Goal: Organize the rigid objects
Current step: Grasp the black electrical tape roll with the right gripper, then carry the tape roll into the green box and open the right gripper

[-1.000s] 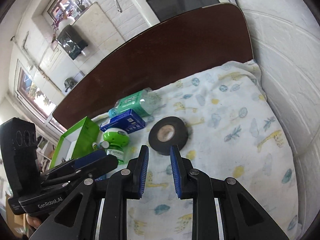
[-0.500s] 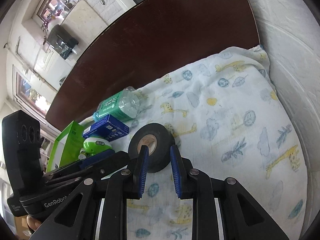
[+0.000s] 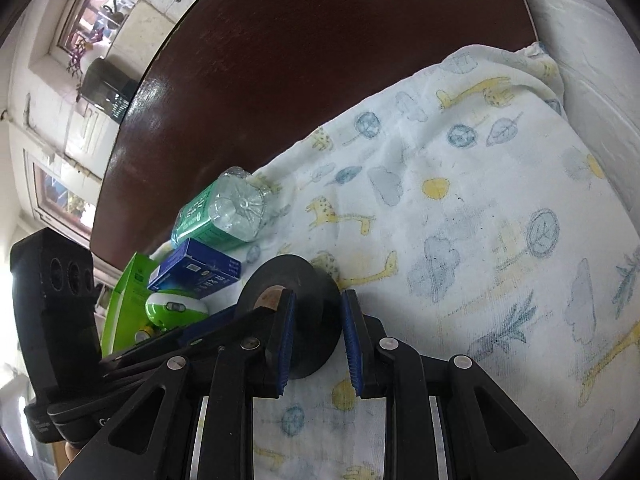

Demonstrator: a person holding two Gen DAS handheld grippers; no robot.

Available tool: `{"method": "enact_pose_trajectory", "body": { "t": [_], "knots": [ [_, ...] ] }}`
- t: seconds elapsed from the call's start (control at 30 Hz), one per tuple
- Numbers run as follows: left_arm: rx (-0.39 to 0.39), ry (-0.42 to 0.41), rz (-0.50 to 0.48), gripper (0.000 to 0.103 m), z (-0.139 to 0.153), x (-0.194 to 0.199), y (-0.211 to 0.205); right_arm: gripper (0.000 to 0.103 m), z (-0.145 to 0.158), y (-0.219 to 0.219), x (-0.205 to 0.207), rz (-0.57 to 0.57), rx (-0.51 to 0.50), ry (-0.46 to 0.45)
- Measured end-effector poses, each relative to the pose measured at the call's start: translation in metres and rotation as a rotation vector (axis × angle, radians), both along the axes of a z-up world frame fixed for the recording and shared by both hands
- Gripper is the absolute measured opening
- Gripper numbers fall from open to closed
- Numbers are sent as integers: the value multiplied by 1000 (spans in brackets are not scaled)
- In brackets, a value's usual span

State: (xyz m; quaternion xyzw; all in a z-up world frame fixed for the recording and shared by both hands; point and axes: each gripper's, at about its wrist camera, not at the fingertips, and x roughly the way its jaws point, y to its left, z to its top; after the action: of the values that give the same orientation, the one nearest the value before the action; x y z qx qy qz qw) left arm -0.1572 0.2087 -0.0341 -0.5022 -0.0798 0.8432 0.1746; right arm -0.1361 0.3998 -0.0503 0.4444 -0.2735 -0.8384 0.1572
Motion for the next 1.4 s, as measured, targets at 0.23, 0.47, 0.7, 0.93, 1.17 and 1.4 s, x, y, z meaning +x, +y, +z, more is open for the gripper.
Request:
{"method": "enact_pose_trajectory", "body": {
  "t": [0.23, 0.47, 0.7, 0.93, 1.17, 1.4],
  "knots": [
    [9, 40, 7, 35, 0, 2, -2, 27, 1, -4, 3, 18, 12, 40],
    [2, 22, 2, 34, 4, 8, -4, 27, 7, -8, 11, 15, 31, 21],
    [-13, 68, 1, 34, 19, 30, 2, 28, 19, -16, 30, 18, 50, 43],
    [6, 114, 2, 34, 38, 51, -4, 29, 39, -24, 50, 6, 67, 87],
    [31, 172, 27, 34, 60, 73, -20, 30, 60, -39, 65, 23, 77, 133],
    [58, 244, 80, 34, 85, 98, -51, 31, 87, -71, 75, 68, 100, 194]
  ]
}}
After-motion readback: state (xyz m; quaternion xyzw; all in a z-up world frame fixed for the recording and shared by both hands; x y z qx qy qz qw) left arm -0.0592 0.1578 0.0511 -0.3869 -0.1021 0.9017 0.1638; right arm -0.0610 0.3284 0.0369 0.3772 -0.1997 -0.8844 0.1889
